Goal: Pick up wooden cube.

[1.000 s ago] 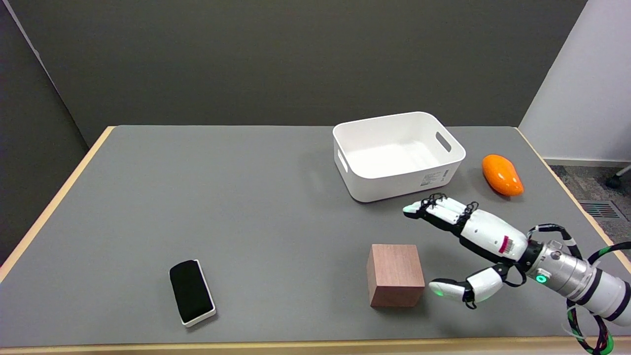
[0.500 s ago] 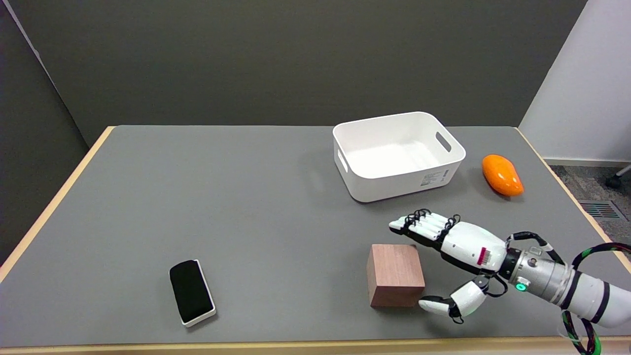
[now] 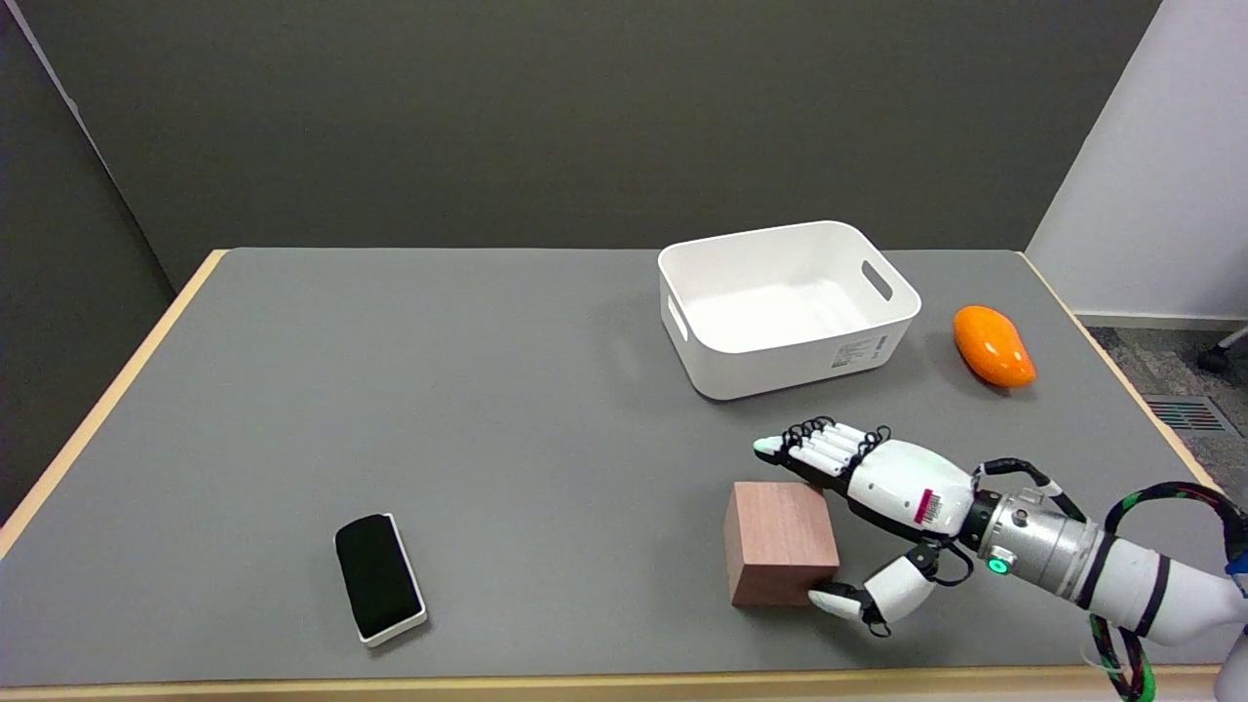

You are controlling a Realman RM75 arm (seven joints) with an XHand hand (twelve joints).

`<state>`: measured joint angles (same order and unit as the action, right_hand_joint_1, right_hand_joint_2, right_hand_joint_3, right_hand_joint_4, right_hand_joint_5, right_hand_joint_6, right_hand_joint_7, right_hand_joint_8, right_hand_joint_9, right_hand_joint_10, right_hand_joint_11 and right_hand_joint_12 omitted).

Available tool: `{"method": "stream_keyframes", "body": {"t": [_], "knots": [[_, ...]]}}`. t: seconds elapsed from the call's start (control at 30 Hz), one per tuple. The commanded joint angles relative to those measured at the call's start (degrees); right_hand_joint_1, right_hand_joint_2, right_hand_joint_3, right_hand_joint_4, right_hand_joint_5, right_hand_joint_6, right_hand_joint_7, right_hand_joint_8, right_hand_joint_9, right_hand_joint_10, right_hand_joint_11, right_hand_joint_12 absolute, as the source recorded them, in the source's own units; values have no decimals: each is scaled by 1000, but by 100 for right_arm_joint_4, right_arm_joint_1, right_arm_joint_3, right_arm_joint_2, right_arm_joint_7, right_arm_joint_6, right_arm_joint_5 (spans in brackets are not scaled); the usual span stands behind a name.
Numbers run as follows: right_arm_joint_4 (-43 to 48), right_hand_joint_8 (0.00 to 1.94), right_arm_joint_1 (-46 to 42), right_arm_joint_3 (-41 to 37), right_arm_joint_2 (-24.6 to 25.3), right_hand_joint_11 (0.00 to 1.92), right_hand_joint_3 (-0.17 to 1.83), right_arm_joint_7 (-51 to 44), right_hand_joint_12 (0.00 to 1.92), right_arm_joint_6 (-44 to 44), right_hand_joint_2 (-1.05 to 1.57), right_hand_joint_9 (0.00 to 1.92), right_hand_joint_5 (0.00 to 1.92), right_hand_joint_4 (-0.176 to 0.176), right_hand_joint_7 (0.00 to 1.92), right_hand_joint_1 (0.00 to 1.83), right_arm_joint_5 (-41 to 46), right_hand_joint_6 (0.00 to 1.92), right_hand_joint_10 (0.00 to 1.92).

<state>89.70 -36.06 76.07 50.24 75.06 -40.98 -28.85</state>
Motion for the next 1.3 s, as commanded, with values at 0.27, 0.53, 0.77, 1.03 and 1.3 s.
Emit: {"method": "stream_keyframes", "body": {"t": [0.27,0.53,0.77,1.03,1.3], "knots": [[-164,1742,1287,1149,125,407,97,-1892,1909,291,1307,753,438,-176,686,1160,2077,1420,1338],[163,1723,1718,1044,-59,297,84,-1892,1921,865,1291,777,529,-176,726,1149,2433,1455,1403],[515,1712,1903,367,-74,279,111,-1908,1913,1154,1275,782,535,-176,732,1151,2533,1458,1423],[649,1684,2162,-383,18,303,125,-1948,1918,1116,1263,794,537,-176,746,1154,2591,1465,1417],[-13,1644,3013,-337,-181,330,217,-1948,1921,1162,1199,809,568,-176,773,1169,2564,1439,1413]]}}
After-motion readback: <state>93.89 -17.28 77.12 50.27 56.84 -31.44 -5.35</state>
